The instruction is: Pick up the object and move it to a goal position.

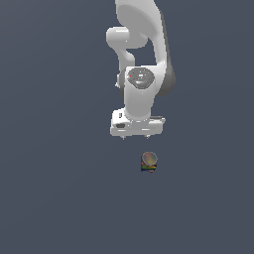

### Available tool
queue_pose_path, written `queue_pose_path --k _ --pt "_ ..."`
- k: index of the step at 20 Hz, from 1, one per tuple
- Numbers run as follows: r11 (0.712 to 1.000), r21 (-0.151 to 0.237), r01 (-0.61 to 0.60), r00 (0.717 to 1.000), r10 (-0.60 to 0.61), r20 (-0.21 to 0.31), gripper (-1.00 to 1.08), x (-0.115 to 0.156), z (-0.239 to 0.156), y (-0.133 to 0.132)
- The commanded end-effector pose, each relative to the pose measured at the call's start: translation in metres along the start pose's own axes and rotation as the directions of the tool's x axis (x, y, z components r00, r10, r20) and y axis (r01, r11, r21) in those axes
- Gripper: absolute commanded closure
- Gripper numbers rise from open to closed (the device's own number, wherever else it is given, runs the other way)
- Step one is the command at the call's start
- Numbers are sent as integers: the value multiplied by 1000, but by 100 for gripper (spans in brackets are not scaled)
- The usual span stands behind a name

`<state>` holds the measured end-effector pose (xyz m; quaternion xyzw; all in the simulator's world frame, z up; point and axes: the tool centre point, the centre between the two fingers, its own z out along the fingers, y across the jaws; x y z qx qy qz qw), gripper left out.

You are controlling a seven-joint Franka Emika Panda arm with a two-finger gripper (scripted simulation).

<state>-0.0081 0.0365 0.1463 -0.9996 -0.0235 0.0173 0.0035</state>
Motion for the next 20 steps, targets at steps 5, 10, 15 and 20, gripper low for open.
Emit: queue_pose_path --k 5,10,15,20 --pt "1000 5 8 1000 -8 -3 -92 2 3 -11" --pt "1000 15 27 1000 -27 -9 -92 4 7 -32" --pt "1000 13 21 1000 -21 -9 -92 6 7 -31" --pt "1000 12 -3 1000 3 -12 -92 16 11 -35"
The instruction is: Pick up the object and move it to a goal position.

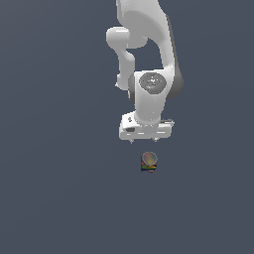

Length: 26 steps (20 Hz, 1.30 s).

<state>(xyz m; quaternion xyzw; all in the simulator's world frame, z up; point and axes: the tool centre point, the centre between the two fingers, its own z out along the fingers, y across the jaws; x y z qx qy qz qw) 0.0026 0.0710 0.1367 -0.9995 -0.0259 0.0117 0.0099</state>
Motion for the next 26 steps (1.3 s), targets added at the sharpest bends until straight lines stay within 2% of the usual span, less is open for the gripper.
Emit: queue_pose_path --k 1,14,26 --pt "1000 -1 -15 1000 15 -2 -92 6 3 -2" --pt "991 -14 -133 991 133 -22 -92 52 24 -22" --pt "989 -16 -149 989 149 -25 -92 58 34 -25"
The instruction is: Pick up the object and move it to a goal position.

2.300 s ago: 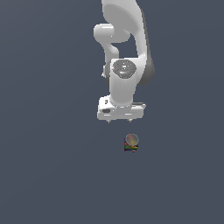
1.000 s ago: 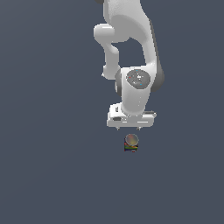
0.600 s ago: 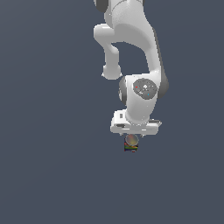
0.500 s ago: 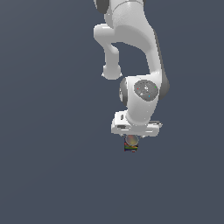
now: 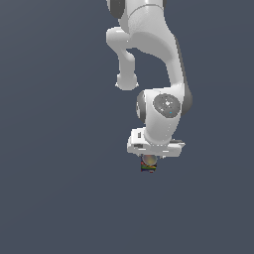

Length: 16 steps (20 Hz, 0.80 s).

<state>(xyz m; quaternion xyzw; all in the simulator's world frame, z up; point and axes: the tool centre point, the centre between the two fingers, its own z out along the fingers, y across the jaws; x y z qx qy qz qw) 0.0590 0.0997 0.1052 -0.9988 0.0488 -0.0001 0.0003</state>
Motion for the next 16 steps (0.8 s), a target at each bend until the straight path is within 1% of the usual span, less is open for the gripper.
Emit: queue_pose_path --k 1,8,14,15,16 --pt "1000 0 -1 1000 1 1 -92 0 7 0" --pt "1000 -1 -3 1000 3 0 -92 -1 42 0" --pt "1000 -1 -3 1000 3 0 -92 1 47 0" --pt "1000 -1 -3 1000 3 0 108 1 47 0" --pt "1000 -1 -3 1000 3 0 108 1 47 0"
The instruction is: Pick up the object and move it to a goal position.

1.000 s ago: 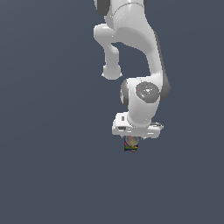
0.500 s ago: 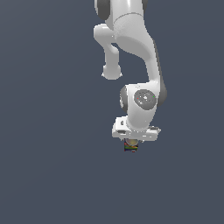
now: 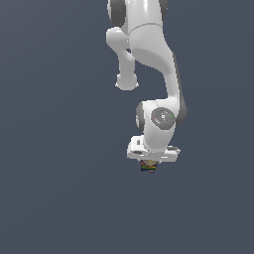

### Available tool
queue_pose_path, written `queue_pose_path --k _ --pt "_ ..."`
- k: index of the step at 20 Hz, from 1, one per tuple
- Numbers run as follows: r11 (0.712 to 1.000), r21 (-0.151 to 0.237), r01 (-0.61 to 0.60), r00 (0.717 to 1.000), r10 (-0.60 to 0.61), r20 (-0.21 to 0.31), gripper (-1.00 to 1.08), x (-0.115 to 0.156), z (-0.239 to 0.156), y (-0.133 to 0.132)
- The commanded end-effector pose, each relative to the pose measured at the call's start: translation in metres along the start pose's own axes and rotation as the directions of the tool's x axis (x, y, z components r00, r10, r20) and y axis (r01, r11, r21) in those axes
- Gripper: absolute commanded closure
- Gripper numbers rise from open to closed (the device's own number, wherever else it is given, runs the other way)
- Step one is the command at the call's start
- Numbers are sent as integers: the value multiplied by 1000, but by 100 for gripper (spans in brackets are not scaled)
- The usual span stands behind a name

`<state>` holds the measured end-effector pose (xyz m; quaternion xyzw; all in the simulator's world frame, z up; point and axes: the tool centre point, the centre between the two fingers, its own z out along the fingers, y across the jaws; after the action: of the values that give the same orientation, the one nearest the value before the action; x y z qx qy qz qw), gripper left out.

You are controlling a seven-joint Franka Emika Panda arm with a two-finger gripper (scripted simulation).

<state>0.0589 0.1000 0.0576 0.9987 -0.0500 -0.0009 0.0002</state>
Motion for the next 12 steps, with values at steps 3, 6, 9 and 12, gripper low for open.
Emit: queue_pose_path --k 3,6,9,12 --pt "1000 0 0 1000 0 -2 108 1 0 0" --pt "1000 0 0 1000 0 -2 108 1 0 0" --pt "1000 0 0 1000 0 0 108 0 0 0" --pt "1000 0 0 1000 0 0 108 1 -3 -1"
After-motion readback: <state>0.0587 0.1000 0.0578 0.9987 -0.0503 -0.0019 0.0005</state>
